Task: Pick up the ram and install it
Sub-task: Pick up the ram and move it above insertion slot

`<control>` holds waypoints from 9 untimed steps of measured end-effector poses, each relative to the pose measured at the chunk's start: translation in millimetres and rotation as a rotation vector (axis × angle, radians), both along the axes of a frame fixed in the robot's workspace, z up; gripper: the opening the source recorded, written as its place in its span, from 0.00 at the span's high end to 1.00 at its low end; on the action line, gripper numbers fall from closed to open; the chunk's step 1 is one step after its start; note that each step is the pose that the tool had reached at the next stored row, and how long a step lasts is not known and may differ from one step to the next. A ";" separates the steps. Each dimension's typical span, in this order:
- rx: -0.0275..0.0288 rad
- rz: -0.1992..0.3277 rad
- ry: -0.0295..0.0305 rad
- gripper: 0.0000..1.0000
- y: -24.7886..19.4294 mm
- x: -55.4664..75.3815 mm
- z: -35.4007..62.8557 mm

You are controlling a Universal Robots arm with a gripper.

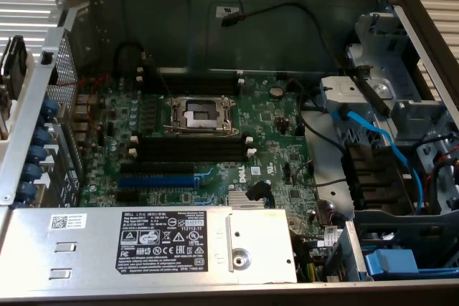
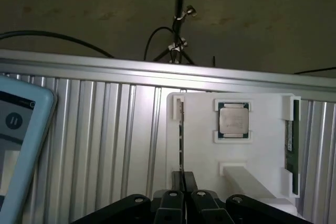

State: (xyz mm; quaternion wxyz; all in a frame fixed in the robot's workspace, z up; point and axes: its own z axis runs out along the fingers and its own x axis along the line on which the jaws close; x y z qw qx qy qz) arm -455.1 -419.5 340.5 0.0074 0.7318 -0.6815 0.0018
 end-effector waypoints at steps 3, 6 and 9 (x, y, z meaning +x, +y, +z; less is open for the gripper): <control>-0.0068 0.000 -0.0004 0.88 0.0 2.0 2.7; -0.0070 0.000 -0.0003 0.88 0.0 2.0 2.8; -0.0132 0.000 -0.0001 0.88 1.0 2.1 4.1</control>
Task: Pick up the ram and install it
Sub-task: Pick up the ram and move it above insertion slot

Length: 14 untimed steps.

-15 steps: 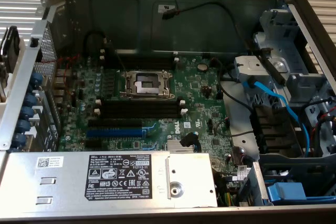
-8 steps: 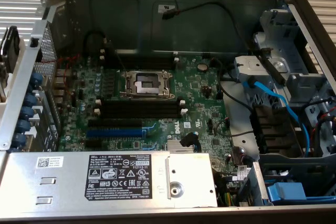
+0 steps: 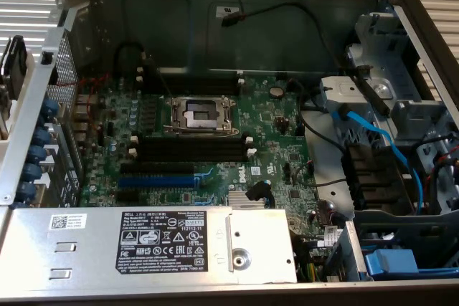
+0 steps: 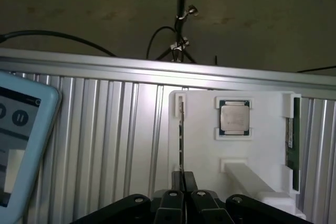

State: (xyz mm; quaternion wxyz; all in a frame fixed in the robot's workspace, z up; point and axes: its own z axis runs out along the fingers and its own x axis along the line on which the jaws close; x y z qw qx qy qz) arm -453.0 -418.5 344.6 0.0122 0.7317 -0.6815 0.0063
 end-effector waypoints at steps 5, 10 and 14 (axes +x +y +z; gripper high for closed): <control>-0.0013 0.000 -0.0001 0.88 0.4 8.4 20.4; -0.0013 0.000 -0.0001 0.88 0.3 28.7 31.0; -0.0012 0.000 -0.0002 0.88 0.2 46.8 36.8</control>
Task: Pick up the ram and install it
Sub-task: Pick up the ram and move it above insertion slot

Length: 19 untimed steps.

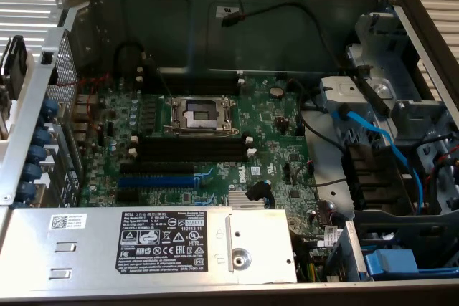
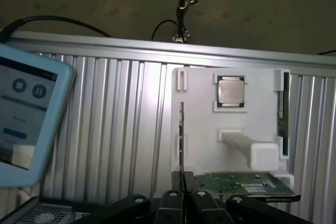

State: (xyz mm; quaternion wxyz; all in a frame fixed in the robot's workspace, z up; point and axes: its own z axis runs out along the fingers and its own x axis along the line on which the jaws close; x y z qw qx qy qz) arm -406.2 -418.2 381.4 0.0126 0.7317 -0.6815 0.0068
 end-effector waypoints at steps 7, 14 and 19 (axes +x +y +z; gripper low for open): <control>0.0001 0.000 0.0001 0.88 -0.1 30.3 26.6; 0.0019 0.000 0.0001 0.88 -3.5 59.3 50.2; 0.0020 0.000 0.0005 0.88 -5.6 82.1 55.4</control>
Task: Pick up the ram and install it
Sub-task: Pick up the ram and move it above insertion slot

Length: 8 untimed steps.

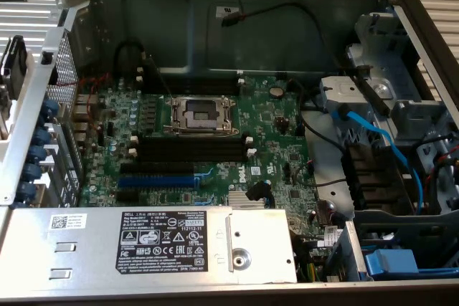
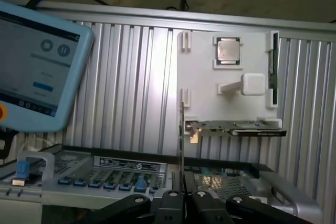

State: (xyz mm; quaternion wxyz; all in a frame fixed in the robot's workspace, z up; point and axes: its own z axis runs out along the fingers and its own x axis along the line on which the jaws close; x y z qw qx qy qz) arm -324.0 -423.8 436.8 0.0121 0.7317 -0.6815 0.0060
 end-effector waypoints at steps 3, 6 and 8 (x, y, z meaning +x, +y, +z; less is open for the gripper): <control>0.0000 0.000 0.0008 0.88 -1.5 13.6 1.8; 0.0000 0.000 0.0025 0.88 -2.7 27.7 2.7; 0.0000 0.000 0.0038 0.88 -3.1 36.4 3.1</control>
